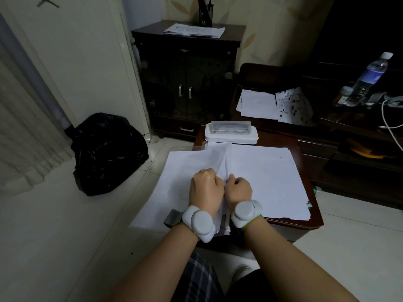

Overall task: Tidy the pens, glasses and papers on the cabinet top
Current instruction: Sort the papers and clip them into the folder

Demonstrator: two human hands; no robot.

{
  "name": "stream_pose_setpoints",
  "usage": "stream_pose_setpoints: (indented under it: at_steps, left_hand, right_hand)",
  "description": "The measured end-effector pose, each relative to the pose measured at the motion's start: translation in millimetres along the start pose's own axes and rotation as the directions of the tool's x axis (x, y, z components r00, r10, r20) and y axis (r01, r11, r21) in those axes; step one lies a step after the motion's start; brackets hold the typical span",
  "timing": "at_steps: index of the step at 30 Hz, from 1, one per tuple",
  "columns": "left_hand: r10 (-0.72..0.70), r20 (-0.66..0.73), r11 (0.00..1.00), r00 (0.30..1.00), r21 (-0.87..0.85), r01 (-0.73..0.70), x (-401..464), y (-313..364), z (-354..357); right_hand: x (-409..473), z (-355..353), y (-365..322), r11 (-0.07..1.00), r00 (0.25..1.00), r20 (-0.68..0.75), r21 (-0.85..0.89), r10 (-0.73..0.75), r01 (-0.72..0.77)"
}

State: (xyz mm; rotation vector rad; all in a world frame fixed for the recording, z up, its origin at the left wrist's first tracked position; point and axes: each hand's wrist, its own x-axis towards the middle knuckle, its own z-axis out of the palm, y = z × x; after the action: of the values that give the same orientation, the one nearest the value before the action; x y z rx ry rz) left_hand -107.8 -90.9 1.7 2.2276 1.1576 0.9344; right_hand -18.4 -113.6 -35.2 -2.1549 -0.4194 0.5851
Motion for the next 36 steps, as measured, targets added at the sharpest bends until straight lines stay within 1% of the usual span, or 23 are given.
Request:
stream_pose_setpoints:
  at_steps: [3,5,8,10,11,14,17,20,22,24,27,29,31,33,36]
  left_hand:
    - [0.036,-0.026,0.999,0.999,-0.012,-0.037,-0.3,-3.1,0.4]
    - [0.035,-0.023,0.999,0.999,-0.024,-0.036,-1.0,-4.2,-0.9]
    - [0.023,-0.002,0.999,1.0,-0.037,-0.023,-2.4,-1.7,-0.4]
    - [-0.003,0.033,1.0,0.999,-0.03,0.004,-4.0,-0.3,2.8]
    - [-0.015,0.051,0.999,0.999,-0.034,0.017,-5.1,-0.1,4.8]
    - [-0.025,0.071,0.999,0.997,-0.039,0.028,-7.7,1.4,10.4]
    - [-0.001,0.064,1.0,0.998,-0.03,0.003,-10.1,1.9,14.2]
    - [0.003,0.044,0.997,0.999,-0.076,0.0,-12.8,-3.1,19.4]
    - [-0.027,0.045,0.992,0.999,-0.12,0.033,-13.9,-8.0,25.6]
    - [-0.056,0.057,0.988,0.997,-0.142,0.063,-13.8,-11.7,30.3]
    - [-0.071,0.063,0.982,0.995,-0.168,0.081,-13.5,-14.6,34.4]
    - [-0.088,0.073,0.979,0.993,-0.176,0.099,-12.9,-13.9,34.8]
    - [-0.11,0.089,0.976,0.99,-0.178,0.124,-12.7,-11.5,34.1]
    - [-0.134,0.107,0.972,0.985,-0.18,0.151,-13.7,-9.5,32.4]
    - [-0.17,0.125,0.962,0.978,-0.192,0.192,-15.6,-5.2,29.3]
  right_hand:
    - [7.3,-28.1,11.8,0.998,0.994,-0.108,-0.049,0.027,-0.032]
    - [16.0,-44.7,24.0,0.992,0.981,-0.189,-0.103,0.048,-0.069]
    - [17.4,-72.0,34.1,0.955,0.93,-0.341,-0.204,0.136,-0.214]
    - [16.7,-85.8,39.4,0.914,0.9,-0.4,-0.273,0.175,-0.299]
    - [16.7,-89.9,41.8,0.896,0.892,-0.409,-0.297,0.194,-0.331]
    - [17.2,-99.8,46.6,0.866,0.884,-0.399,-0.323,0.241,-0.382]
    - [17.3,-108.9,49.1,0.853,0.888,-0.391,-0.35,0.244,-0.388]
    - [17.8,-116.9,49.9,0.854,0.897,-0.35,-0.343,0.27,-0.391]
    - [18.4,-121.8,50.9,0.86,0.908,-0.327,-0.349,0.262,-0.373]
    - [18.8,-124.9,51.5,0.874,0.923,-0.315,-0.356,0.221,-0.331]
    - [19.4,-127.1,52.0,0.891,0.94,-0.275,-0.345,0.204,-0.294]
    - [18.9,-129.3,54.1,0.917,0.946,-0.271,-0.303,0.176,-0.258]
    - [18.5,-132.3,55.9,0.965,0.954,-0.26,-0.176,0.145,-0.195]
    - [17.0,-134.6,57.4,0.987,0.96,-0.255,-0.079,0.119,-0.143]
    - [17.3,-138.1,59.3,0.992,0.958,-0.265,-0.029,0.111,-0.123]
